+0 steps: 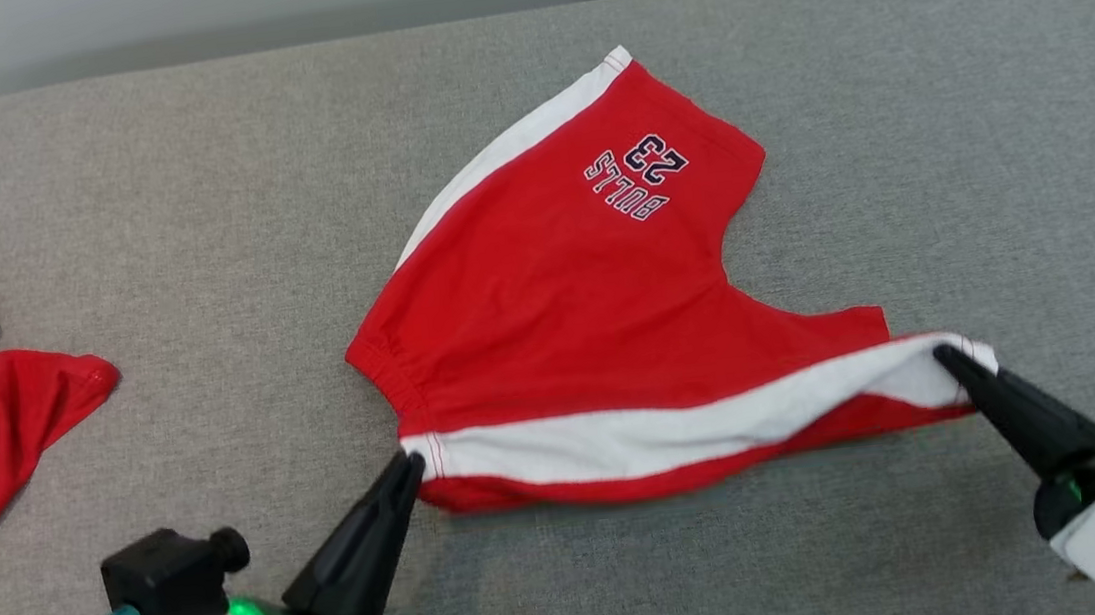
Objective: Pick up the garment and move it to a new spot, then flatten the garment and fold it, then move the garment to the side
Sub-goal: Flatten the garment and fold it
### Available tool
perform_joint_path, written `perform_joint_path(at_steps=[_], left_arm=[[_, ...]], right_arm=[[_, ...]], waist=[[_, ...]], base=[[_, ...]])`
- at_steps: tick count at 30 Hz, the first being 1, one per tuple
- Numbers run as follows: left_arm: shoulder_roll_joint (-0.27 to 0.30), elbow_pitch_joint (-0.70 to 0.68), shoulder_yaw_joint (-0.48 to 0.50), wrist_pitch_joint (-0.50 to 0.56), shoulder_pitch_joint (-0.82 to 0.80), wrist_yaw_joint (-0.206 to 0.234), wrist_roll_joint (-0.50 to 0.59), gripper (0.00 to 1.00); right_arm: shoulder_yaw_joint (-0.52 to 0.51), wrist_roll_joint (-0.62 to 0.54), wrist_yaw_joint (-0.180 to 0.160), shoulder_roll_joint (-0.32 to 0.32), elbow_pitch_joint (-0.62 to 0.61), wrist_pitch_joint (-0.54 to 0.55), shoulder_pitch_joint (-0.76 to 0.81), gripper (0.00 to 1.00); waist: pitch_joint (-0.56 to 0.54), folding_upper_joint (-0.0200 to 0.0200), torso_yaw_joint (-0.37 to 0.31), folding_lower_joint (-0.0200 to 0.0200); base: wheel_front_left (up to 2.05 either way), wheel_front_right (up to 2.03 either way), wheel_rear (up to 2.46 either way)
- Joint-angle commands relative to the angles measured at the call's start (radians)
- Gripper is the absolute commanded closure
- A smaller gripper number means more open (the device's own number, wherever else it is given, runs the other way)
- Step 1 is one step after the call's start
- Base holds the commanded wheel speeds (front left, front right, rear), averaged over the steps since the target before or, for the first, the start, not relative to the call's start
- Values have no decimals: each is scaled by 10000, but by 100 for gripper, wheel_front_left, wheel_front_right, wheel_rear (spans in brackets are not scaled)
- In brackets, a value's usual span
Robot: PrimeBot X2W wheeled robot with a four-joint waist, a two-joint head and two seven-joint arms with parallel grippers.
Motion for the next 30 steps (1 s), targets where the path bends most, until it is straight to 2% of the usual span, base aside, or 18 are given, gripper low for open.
perform_joint_path(at_steps=[1, 8, 13, 20, 23, 30], left_arm=[[-116, 110, 170, -108, -444, -175, -32, 100], [-825, 1195, 730, -557, -1944, -812, -247, 100], [-1415, 2133, 864, -781, -3033, -1260, -321, 100], [-2403, 3707, 737, -1069, -4242, -1819, -373, 100], [-3003, 4494, 482, -1171, -4718, -2247, -424, 100], [-3688, 5616, 63, -1167, -5258, -2682, -407, 100]], right_arm=[[-246, -55, 1, 159, -113, 356, -528, 100], [-724, -306, 2, 688, 470, 1936, -3688, 100], [-431, -567, 2, 971, 1846, 2500, -6305, 100], [575, -942, 1, 1157, 4363, 2349, -9188, 100], [1209, -1049, 1, 1152, 5752, 1985, -10200, 100], [2287, -977, 1, 1116, 7323, 1379, -10957, 100]], waist=[[351, -1, 161, 0], [1521, -1, 629, 0], [2271, -1, 1210, 0], [2937, -1, 1972, 0], [3146, -1, 2351, 0], [3280, -1, 2592, 0]], base=[[0, 0, 0], [0, 0, 0], [0, 0, 0], [0, 0, 0], [0, 0, 0], [0, 0, 0]])
